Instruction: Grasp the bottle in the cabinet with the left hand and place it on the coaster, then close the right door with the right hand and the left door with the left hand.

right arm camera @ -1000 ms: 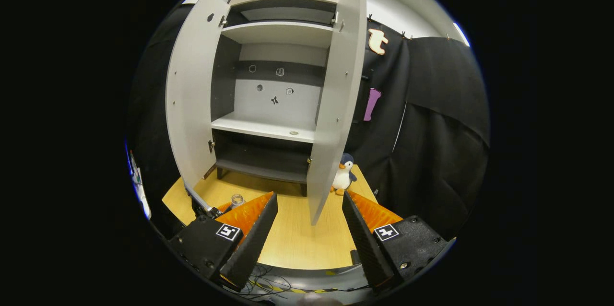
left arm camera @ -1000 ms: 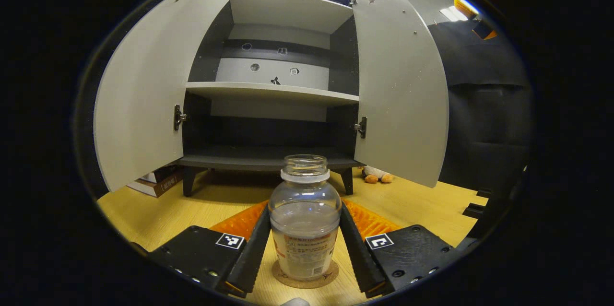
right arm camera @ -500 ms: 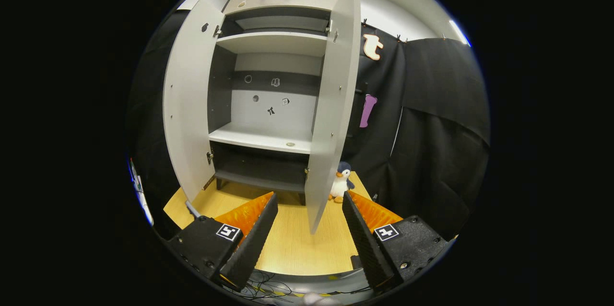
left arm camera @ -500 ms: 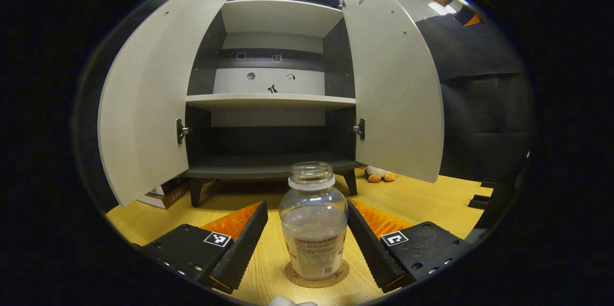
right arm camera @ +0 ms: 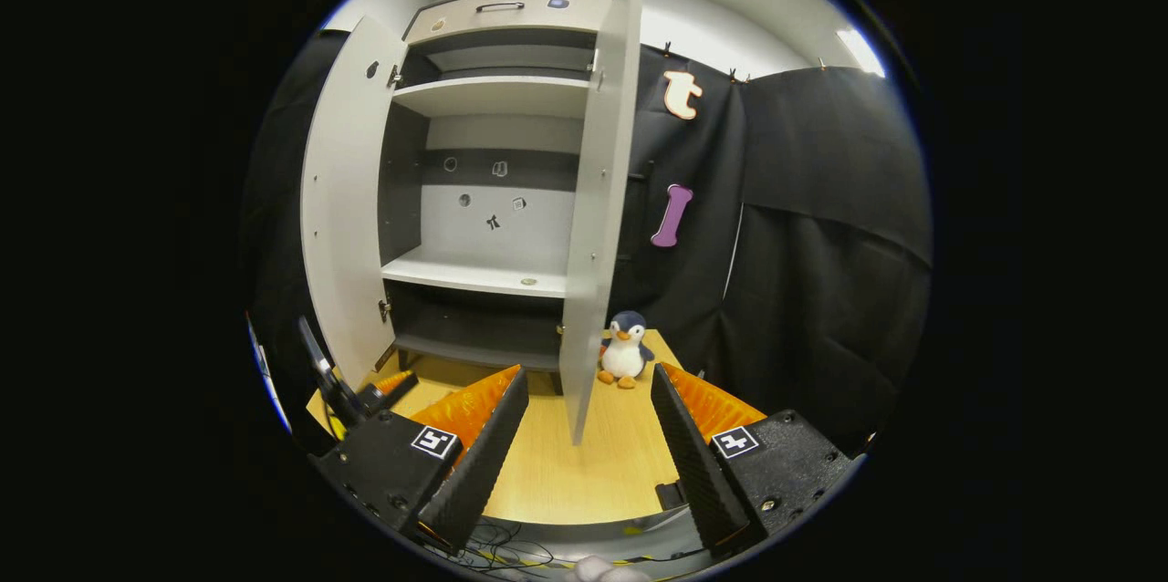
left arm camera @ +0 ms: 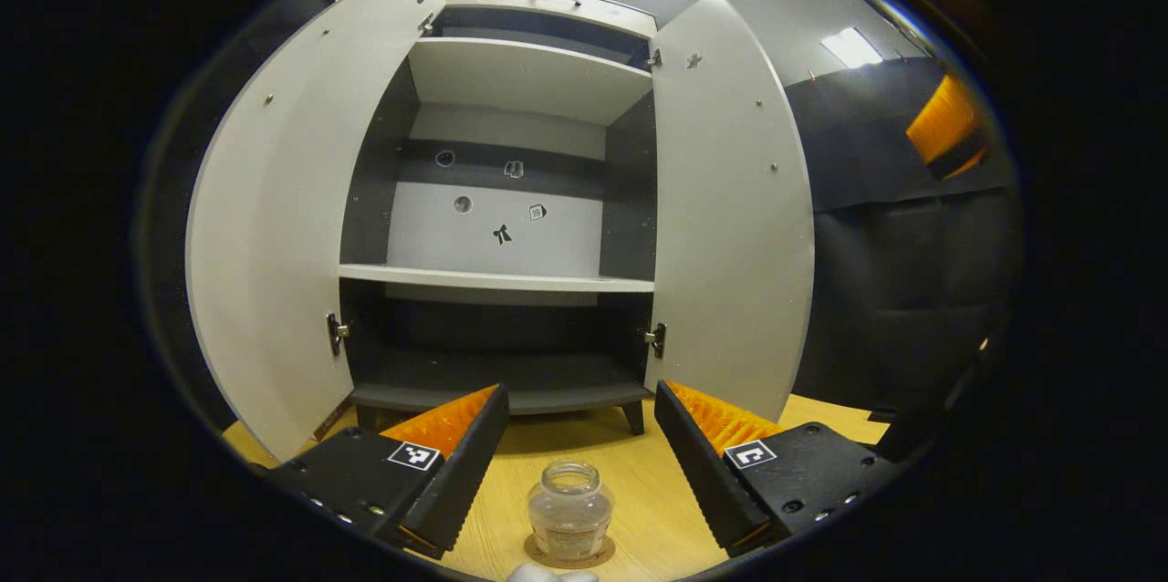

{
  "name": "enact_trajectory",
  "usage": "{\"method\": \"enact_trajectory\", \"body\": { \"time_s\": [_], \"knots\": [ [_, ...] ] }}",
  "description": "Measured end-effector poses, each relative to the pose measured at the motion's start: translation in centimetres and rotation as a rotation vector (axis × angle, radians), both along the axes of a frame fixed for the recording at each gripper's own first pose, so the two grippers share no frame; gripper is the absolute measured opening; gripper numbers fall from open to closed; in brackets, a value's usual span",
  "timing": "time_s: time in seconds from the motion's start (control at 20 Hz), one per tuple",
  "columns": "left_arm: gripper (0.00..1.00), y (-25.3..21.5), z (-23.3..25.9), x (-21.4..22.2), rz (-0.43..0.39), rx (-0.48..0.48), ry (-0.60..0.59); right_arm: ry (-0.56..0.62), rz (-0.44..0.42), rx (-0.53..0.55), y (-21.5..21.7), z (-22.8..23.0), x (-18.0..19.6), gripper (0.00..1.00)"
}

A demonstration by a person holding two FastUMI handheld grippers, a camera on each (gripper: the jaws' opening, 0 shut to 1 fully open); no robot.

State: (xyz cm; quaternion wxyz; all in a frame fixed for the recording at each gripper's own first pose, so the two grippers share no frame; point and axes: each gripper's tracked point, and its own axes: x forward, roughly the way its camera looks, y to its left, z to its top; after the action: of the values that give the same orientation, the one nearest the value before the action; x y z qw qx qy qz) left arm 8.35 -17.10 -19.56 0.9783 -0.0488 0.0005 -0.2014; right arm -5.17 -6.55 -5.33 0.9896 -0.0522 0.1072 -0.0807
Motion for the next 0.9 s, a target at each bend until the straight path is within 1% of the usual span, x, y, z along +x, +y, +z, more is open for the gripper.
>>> {"method": "enact_trajectory", "body": {
  "time_s": [0.05,0.15,0.3,0.4,0.55,0.7,0.9],
  "knots": [
    [0.97,0.5,1.2,-0.1,0.004,0.002,0.015,-0.012,-0.002,0.010,-0.1,0.3,-0.2,0.83],
    [0.97,2.1,4.0,-0.3,0.041,0.004,0.035,-0.039,0.003,0.018,0.0,0.7,-0.4,0.84],
    [0.97,4.5,8.2,-0.8,0.075,0.009,0.024,-0.079,0.015,0.028,0.6,1.3,-0.4,0.83],
    [0.97,6.7,11.0,-1.1,0.117,0.022,0.005,-0.095,0.031,0.038,1.0,1.7,-0.2,0.83],
    [0.97,10.8,14.0,-2.0,0.205,0.045,-0.018,-0.126,0.044,0.044,0.9,2.3,0.3,0.83],
    [0.97,14.5,16.4,-3.3,0.284,0.043,-0.039,-0.143,0.048,0.048,-0.1,2.7,1.3,0.83],
    [0.97,18.7,17.3,-6.5,0.391,0.084,-0.039,-0.163,0.051,0.055,-2.3,3.3,3.1,0.83]
  ]
}}
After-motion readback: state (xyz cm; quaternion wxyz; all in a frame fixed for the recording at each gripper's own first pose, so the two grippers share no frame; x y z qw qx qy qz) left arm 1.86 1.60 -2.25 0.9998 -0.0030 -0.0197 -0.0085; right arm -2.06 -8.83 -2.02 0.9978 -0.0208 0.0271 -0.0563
